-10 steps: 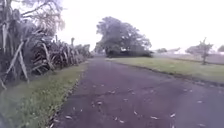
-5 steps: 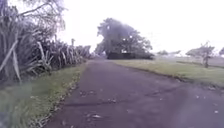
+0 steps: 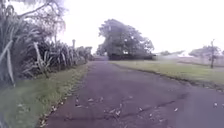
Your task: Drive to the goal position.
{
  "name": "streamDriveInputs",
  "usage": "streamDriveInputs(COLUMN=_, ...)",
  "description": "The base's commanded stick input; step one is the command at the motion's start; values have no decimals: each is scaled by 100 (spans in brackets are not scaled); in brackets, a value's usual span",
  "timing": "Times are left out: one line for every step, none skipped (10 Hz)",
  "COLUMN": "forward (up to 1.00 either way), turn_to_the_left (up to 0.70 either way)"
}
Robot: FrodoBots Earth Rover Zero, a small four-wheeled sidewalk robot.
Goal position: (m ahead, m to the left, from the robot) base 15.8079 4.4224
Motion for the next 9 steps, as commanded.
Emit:
streamDriveInputs(forward=85, turn_to_the_left=0)
streamDriveInputs(forward=85, turn_to_the_left=0)
streamDriveInputs(forward=85, turn_to_the_left=0)
streamDriveInputs(forward=85, turn_to_the_left=0)
streamDriveInputs(forward=85, turn_to_the_left=0)
streamDriveInputs(forward=85, turn_to_the_left=0)
streamDriveInputs(forward=85, turn_to_the_left=0)
streamDriveInputs(forward=85, turn_to_the_left=0)
streamDriveInputs(forward=85, turn_to_the_left=0)
